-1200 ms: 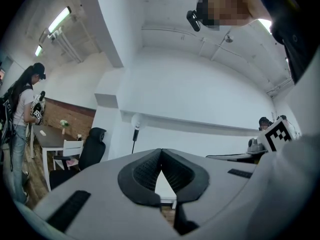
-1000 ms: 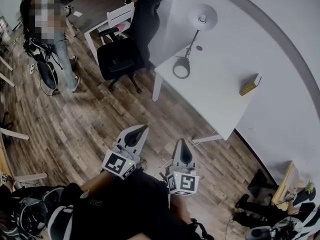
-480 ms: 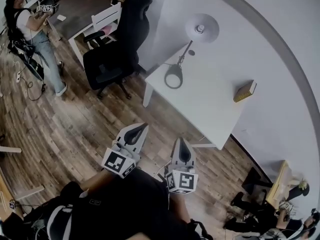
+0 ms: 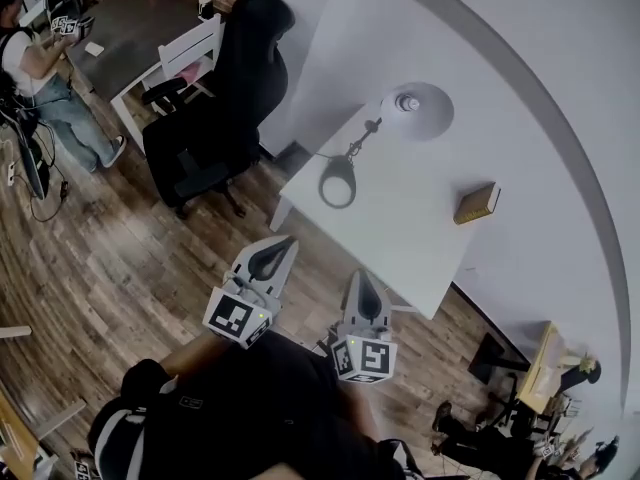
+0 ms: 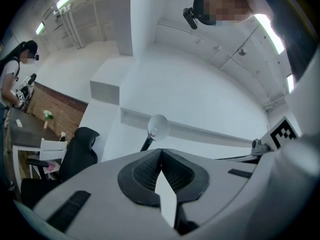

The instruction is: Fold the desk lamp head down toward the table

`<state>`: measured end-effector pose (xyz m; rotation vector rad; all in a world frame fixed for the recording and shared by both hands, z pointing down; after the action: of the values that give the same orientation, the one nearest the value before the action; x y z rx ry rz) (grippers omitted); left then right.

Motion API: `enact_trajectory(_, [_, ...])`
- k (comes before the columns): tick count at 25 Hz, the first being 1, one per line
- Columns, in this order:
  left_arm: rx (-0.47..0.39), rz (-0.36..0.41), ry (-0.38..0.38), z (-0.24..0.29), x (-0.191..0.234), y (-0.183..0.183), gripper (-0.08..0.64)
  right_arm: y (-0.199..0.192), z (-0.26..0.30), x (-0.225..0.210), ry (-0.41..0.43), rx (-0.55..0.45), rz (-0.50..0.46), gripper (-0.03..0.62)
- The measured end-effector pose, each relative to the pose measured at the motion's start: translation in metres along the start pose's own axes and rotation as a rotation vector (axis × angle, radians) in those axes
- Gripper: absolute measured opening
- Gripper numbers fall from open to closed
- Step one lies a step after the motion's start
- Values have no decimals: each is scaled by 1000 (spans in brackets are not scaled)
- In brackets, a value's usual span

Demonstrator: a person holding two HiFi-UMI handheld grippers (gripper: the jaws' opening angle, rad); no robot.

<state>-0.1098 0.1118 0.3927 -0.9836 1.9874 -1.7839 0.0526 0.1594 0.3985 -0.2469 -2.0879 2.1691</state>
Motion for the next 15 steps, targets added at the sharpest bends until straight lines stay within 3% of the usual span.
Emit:
enact_trajectory(7, [0, -13, -33, 30, 42, 1, 25, 4, 46, 2, -35, -19, -18, 14])
enact_trajectory(15, [6, -14, -61, 76, 63, 0, 25, 15, 91, -25, -76, -46, -11, 14])
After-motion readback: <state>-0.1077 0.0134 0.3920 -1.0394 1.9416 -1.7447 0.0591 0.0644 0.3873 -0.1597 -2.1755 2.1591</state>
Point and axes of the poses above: the fingertips, and each gripper's own axes: z forward along the fingers, x to its left, y out of its top, the point moved 4 cm from there along -z, backward along the fingers, and after that the axes turned 4 degrees about -x, right-handed, at the moved point
